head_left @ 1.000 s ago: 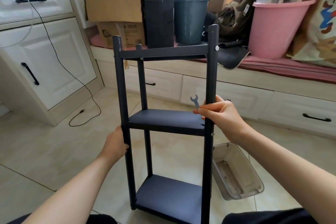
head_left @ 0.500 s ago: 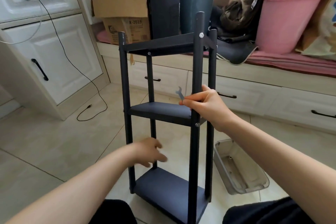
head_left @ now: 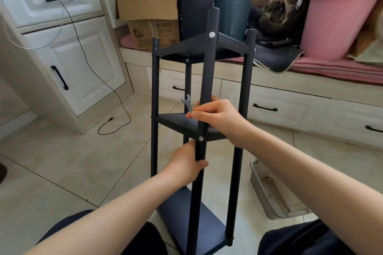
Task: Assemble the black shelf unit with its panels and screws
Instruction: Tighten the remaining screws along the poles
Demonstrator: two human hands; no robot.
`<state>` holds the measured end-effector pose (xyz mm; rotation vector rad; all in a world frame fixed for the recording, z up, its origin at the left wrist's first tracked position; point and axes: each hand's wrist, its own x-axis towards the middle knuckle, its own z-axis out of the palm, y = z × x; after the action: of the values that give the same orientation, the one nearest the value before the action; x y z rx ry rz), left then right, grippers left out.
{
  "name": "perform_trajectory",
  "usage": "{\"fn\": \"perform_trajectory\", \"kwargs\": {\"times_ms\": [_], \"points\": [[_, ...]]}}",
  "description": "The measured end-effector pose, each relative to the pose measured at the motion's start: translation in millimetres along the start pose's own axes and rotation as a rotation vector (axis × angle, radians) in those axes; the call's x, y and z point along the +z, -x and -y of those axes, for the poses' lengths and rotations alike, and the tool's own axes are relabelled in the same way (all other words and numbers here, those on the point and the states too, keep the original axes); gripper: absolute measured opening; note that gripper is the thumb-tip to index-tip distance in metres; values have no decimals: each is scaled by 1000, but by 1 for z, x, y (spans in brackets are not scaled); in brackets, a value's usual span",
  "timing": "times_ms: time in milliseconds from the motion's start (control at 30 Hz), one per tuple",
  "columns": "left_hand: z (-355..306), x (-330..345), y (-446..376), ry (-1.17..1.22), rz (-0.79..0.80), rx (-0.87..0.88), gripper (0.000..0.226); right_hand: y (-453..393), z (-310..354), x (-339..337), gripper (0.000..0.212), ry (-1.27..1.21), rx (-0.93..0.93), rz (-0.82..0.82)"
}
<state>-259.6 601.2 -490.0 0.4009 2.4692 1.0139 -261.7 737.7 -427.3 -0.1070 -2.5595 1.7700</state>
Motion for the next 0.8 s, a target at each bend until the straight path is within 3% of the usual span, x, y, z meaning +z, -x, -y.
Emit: {"fn": "perform_trajectory", "kwargs": {"times_ms": [300,400,500,800], "points": [[13,-15,2,-80,-20,38,30,29,-15,-19,11,-6,-84,-79],[12,-18,-1,-160,-45,74,30,46,-31,-16,11,-88,-7,-28],[10,-21,-3,-197,-52,83,33,63,-47,-5,11,-5,51,41],[11,-26,-7,-207,-43,54,36,64,-80,23,17,187,187,-87]]}}
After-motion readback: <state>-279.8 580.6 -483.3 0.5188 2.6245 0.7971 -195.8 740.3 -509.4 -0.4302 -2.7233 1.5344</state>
